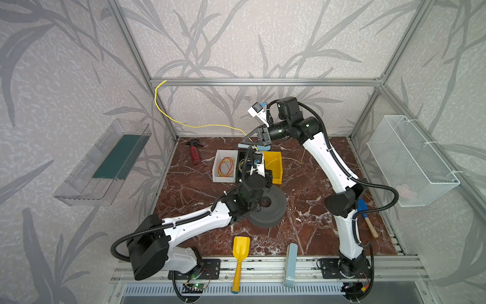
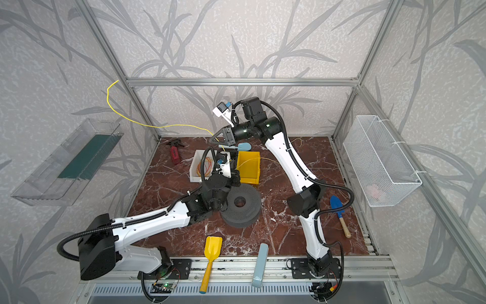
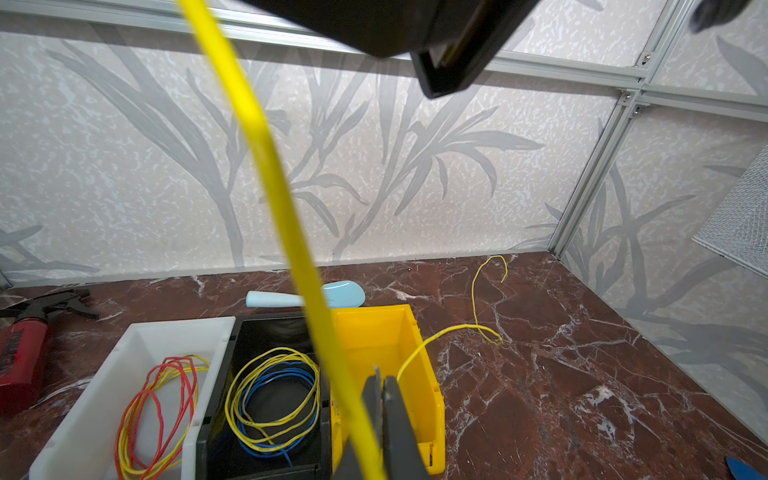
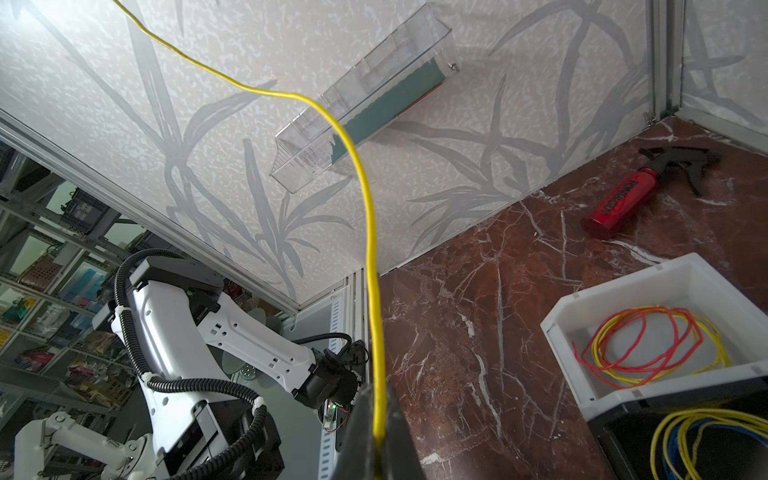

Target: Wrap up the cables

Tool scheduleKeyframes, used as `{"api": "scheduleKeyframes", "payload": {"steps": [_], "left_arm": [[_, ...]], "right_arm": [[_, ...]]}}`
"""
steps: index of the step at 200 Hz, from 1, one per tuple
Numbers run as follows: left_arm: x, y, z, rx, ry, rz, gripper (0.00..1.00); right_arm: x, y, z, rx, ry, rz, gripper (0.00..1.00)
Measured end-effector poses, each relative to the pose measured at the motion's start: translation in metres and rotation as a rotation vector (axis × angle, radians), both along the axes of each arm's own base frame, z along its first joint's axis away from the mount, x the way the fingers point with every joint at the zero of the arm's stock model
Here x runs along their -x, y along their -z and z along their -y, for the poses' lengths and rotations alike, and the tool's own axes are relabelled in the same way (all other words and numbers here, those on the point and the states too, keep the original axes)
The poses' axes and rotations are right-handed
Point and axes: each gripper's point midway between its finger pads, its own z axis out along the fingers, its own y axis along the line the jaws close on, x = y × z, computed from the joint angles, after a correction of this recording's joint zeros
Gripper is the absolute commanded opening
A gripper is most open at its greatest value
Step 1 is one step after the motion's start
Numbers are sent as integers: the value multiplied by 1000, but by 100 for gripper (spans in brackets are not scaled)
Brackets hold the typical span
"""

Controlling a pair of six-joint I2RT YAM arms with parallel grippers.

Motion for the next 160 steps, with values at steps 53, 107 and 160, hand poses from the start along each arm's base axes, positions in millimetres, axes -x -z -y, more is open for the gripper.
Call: {"api": "scheduleKeyframes", "payload": {"steps": [53, 107, 160], "left_arm": [[21, 28, -26, -59, -1, -123, 65], [71, -1, -94, -70, -12, -198, 60], [74, -74, -163, -118, -139, -185, 61]], "right_arm": [[-7, 1, 4, 15, 21, 10, 0], [-19, 30, 17, 81, 49, -40, 0], [13, 107, 32, 190, 24, -247, 0]]}}
